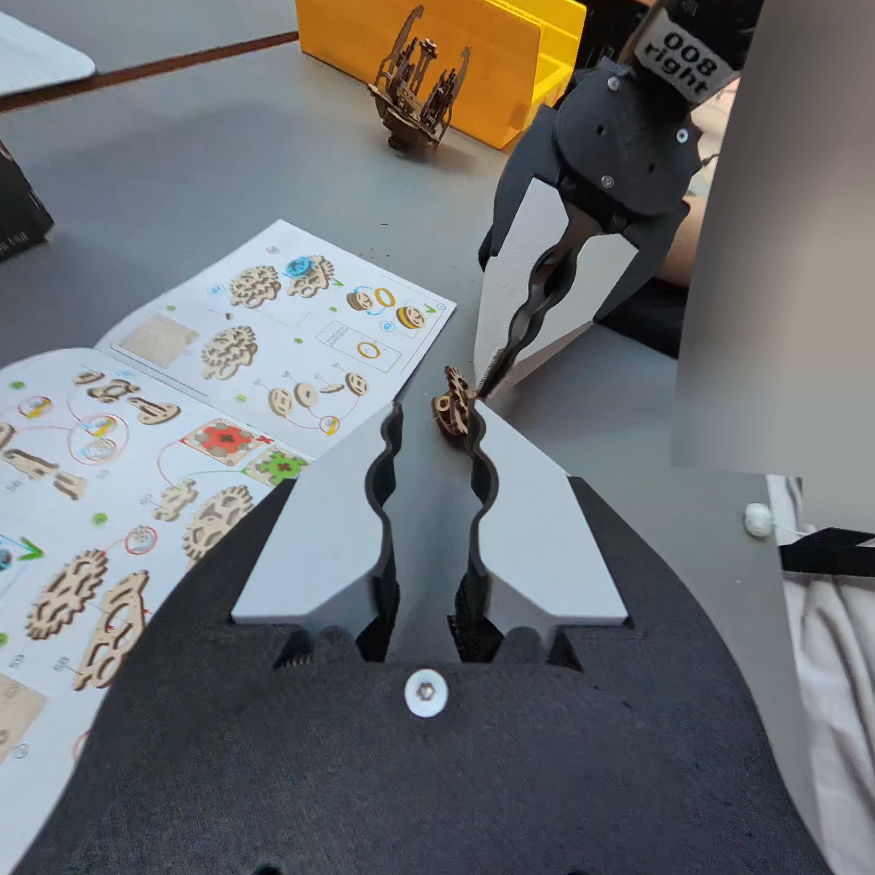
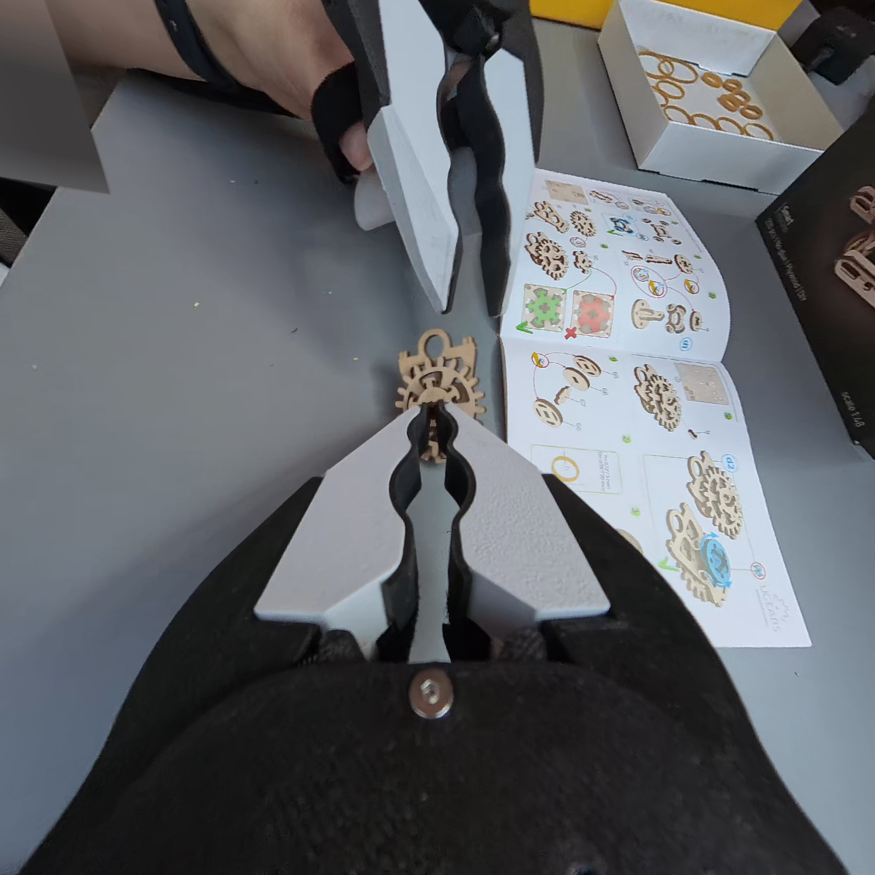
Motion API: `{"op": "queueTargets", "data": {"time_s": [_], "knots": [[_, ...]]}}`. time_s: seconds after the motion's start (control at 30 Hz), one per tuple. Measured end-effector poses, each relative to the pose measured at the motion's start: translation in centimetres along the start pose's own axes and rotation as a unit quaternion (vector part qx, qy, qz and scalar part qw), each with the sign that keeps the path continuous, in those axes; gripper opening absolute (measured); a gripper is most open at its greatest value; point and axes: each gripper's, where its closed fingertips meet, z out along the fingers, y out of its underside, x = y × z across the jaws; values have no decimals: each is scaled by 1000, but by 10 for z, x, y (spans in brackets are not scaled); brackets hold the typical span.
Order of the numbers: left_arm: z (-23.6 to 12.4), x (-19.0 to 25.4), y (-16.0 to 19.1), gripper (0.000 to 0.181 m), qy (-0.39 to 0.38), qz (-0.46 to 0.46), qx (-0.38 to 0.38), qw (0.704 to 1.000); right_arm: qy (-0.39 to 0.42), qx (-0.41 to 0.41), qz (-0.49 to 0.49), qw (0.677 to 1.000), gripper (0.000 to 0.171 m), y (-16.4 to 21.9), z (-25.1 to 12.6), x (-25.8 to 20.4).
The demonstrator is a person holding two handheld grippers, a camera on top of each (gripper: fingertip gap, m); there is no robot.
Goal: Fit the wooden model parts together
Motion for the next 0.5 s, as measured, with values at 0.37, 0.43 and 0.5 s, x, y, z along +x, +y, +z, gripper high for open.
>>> {"op": "queueTargets", "data": {"time_s": [0.37, 0.43, 0.5], "knots": [[16, 18, -4, 25, -76, 300, -11, 951, -31, 19, -2, 999, 0, 0, 2, 0], [16, 16, -7, 22, -98, 328, -8, 939, -29, 22, 2, 999, 0, 0, 2, 3], [19, 5, -2, 22, -120, 306, -27, 944, -25, 27, 3, 999, 0, -1, 1, 6]]}}
